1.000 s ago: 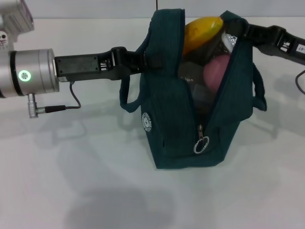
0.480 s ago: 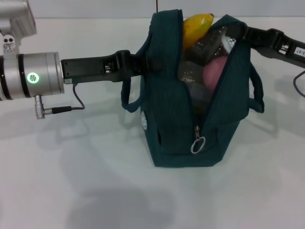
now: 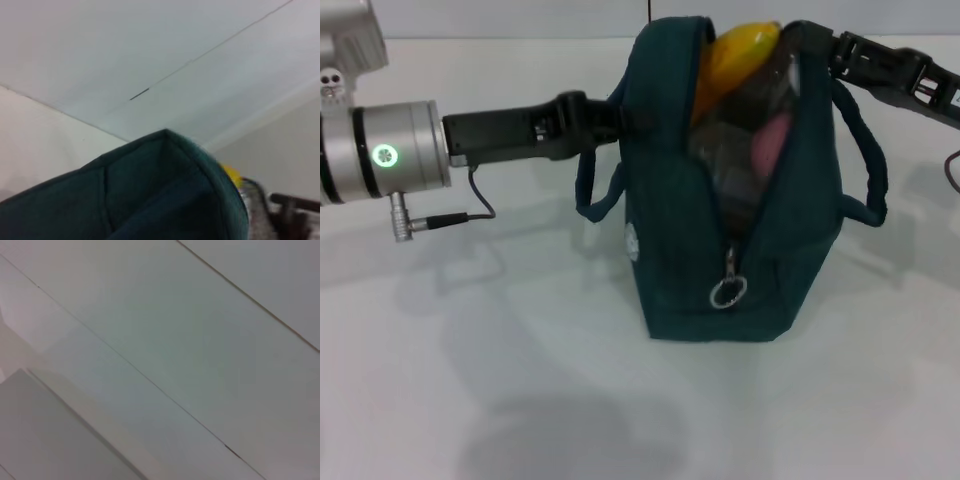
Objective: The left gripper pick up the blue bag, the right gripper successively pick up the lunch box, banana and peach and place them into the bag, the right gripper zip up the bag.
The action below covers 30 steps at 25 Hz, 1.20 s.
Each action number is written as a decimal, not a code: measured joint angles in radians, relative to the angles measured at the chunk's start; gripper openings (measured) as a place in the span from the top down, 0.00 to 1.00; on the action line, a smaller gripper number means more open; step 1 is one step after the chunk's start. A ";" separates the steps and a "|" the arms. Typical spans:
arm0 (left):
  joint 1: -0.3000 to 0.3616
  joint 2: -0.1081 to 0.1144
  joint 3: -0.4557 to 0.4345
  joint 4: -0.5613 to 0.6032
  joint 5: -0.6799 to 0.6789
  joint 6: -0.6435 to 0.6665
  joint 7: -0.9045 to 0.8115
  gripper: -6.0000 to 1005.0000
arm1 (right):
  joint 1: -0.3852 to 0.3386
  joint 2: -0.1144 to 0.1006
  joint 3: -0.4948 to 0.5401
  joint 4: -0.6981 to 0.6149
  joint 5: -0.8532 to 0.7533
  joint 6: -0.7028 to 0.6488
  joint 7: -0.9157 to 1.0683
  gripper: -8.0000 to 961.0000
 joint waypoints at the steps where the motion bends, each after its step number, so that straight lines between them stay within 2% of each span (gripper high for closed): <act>1: 0.002 0.002 0.000 0.001 -0.016 0.010 0.000 0.96 | -0.003 -0.001 0.000 0.004 -0.002 0.007 -0.010 0.50; 4: 0.007 0.006 0.005 0.005 -0.044 0.021 0.000 0.96 | -0.007 -0.005 -0.003 0.011 -0.003 0.027 -0.020 0.43; 11: -0.001 0.007 0.007 -0.018 0.024 -0.031 -0.004 0.96 | -0.001 -0.006 -0.007 0.009 -0.006 0.058 -0.017 0.26; 23: 0.006 0.008 0.000 -0.020 0.015 -0.024 0.000 0.96 | -0.015 -0.016 -0.008 0.005 0.002 0.031 -0.021 0.25; 30: 0.015 0.007 0.005 -0.020 -0.002 0.058 0.031 0.96 | -0.017 -0.017 -0.014 0.008 -0.017 0.042 -0.006 0.26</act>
